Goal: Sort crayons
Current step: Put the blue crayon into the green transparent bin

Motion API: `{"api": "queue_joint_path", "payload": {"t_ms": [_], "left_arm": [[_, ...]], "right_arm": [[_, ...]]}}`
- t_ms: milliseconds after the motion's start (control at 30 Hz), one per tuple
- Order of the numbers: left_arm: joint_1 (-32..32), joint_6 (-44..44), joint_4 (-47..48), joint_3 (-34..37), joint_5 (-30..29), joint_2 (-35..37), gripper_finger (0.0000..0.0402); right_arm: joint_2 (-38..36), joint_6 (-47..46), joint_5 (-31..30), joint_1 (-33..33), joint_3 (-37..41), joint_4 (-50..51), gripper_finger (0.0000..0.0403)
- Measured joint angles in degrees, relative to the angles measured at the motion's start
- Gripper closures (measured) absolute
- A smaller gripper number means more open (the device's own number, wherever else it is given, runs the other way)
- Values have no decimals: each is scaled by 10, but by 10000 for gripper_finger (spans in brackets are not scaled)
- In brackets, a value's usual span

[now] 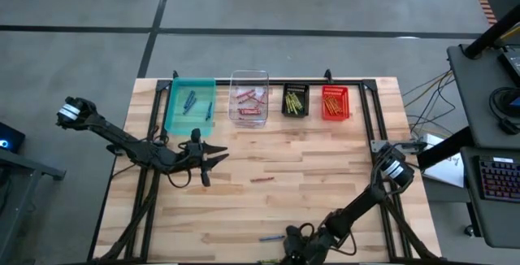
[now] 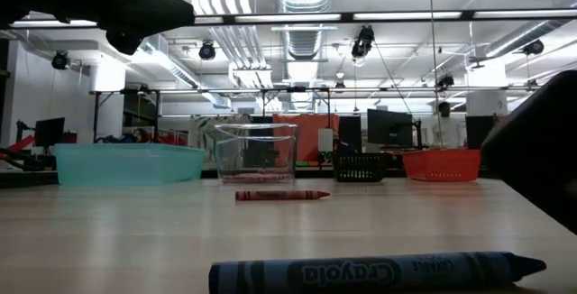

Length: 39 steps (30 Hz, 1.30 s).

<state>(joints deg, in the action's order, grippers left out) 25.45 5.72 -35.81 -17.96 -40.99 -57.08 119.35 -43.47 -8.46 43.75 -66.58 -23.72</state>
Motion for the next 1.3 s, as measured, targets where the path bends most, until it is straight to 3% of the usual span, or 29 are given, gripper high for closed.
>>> {"api": "queue_joint_path", "payload": {"t_ms": [700,933,1200,1300], "left_arm": [[0,0,1,0,1,0,322],[0,0,1,0,1,0,322],[0,0,1,0,1,0,322],[0,0,1,0,1,0,322]], "right_arm": [[-1,-9,-31,5,1,67,394],[-2,17,-84,5,2,67,394],[-5,38,-206,-2,4,81,394],[-9,56,-218,-3,5,86,394]]}}
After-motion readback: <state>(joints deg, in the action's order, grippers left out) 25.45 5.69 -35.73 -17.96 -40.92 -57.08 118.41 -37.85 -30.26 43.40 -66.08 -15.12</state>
